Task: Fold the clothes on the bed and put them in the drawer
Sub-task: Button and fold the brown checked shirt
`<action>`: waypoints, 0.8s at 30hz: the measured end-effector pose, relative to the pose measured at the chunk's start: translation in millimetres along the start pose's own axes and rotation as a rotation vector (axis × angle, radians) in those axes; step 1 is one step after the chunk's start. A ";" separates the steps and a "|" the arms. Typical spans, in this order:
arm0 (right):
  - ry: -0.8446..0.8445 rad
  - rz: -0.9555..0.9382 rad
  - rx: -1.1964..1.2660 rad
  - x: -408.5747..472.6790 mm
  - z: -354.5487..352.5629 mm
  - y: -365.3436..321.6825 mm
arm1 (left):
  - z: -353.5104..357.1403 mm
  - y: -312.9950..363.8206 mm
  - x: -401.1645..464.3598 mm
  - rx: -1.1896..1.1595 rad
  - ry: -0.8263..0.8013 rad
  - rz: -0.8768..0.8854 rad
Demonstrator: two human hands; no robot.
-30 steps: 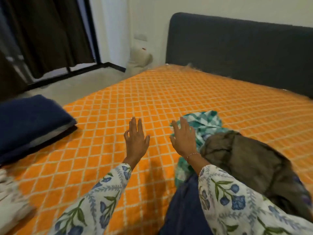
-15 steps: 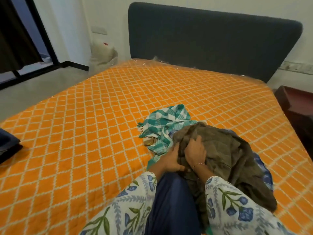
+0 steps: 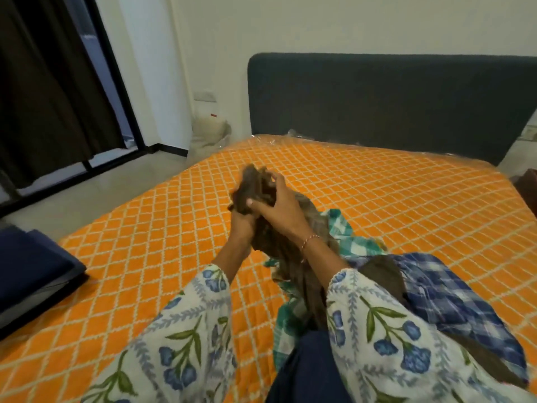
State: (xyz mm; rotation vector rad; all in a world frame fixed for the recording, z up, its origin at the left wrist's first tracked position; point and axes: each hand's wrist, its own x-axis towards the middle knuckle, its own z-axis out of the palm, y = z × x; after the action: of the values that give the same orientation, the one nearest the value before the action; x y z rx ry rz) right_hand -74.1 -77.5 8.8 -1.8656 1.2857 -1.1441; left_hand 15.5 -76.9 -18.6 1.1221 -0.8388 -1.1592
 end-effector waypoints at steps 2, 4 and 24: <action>-0.070 -0.026 -0.283 2.3 2.3 10.7 | -20.8 19.0 14.8 0.067 0.051 0.059; -0.158 0.055 -0.343 1.5 5.3 21.3 | -39.4 42.8 21.2 0.032 0.081 0.028; 0.018 0.381 0.816 62.7 124.9 -132.5 | -205.3 140.6 -43.1 0.323 0.001 0.109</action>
State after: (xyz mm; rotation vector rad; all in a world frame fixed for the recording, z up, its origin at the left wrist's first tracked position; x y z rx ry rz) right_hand 103.5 -88.9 82.5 -0.9704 0.9142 -1.2180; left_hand 235.1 15.5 65.2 1.3208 -1.0998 -0.9540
